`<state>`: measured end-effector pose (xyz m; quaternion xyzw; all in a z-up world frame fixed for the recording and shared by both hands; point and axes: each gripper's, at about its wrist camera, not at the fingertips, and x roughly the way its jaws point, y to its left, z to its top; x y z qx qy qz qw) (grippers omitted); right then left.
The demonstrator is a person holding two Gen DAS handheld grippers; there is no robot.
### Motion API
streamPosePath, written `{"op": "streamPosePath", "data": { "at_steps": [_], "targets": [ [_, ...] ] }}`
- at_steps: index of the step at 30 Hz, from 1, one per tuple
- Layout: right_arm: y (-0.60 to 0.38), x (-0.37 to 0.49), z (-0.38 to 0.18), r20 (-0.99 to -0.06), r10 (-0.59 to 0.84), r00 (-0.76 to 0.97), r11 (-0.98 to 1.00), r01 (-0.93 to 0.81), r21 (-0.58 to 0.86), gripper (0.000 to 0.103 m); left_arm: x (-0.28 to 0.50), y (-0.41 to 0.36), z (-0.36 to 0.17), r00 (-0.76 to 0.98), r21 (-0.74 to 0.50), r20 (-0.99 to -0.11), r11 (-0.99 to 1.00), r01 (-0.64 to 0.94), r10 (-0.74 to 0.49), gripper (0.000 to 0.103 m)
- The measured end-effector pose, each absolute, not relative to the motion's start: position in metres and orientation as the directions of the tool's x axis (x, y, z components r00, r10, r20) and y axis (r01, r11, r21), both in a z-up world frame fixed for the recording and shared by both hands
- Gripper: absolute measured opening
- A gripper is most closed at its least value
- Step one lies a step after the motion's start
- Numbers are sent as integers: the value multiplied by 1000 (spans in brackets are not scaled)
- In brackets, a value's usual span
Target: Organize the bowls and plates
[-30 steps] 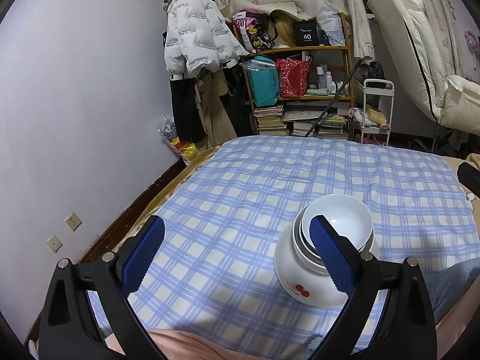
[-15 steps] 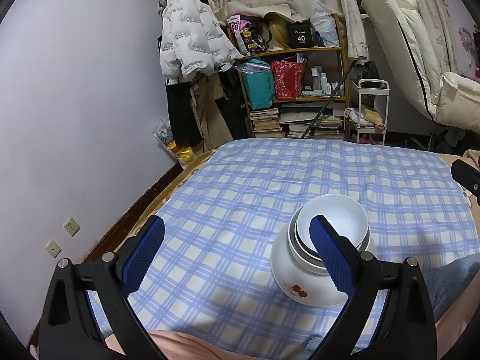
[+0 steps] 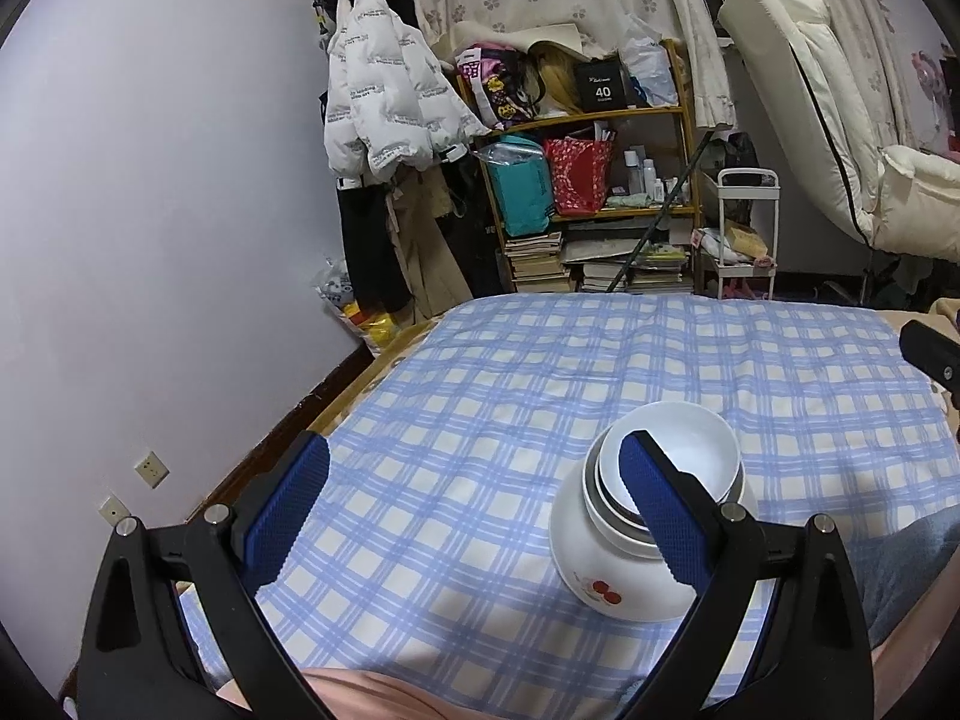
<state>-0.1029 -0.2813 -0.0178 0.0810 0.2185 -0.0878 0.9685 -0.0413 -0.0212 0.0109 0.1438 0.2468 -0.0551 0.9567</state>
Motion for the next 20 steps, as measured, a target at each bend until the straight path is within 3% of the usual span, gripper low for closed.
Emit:
{"op": "streamPosePath", "data": {
  "at_steps": [20],
  "targets": [
    [-286, -104, -19, -442, -135, 887, 972, 205, 113, 103, -43, -20, 14, 876, 238, -480, 953, 187, -52, 96]
  ]
}}
